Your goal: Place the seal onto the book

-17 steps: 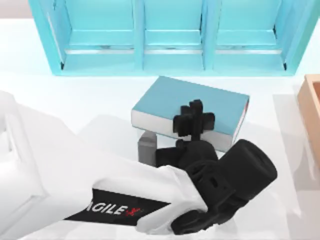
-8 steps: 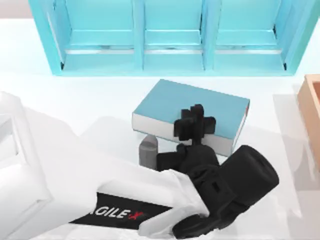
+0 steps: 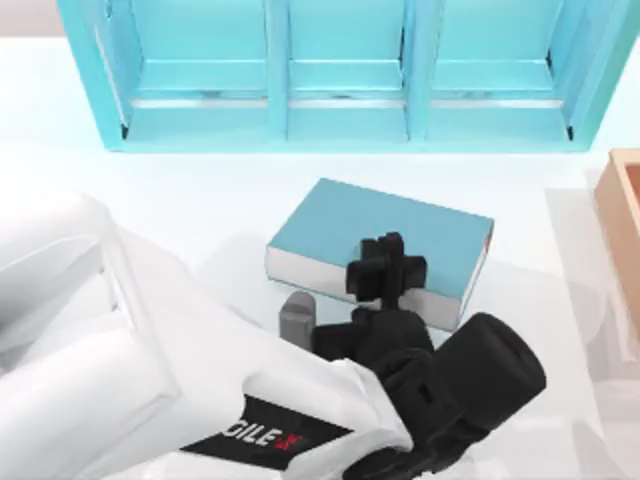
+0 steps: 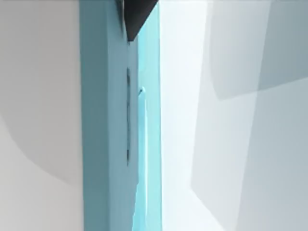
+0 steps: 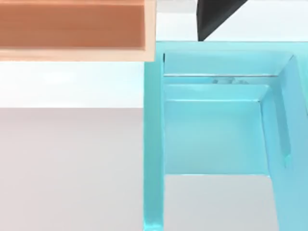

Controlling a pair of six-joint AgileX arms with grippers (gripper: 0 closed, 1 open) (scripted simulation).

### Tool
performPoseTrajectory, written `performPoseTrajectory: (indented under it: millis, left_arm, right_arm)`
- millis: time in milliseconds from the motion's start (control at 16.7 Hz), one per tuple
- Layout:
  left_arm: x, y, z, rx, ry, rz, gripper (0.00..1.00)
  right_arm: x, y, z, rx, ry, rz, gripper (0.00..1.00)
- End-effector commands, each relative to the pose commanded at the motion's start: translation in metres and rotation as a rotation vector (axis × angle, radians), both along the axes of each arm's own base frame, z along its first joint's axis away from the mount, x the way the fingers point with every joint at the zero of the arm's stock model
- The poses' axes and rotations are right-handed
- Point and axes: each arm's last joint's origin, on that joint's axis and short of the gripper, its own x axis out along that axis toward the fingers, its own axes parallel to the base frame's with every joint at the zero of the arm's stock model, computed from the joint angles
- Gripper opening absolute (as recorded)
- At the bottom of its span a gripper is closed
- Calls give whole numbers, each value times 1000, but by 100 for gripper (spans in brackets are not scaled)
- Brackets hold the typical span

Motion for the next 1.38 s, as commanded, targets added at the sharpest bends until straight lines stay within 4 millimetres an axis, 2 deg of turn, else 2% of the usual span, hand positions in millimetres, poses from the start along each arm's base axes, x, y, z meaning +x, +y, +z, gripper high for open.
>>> performPoseTrajectory:
  millis: [60, 840, 1380]
  left_arm:
    - [0, 0, 0, 0, 0, 0, 0]
    - [0, 0, 0, 0, 0, 0, 98]
    - [0, 0, -1, 3, 2, -1, 100]
  right_arm:
    - [0, 0, 0, 0, 0, 0, 100]
    - [0, 0, 0, 0, 0, 0, 100]
    - [0, 0, 0, 0, 0, 0, 100]
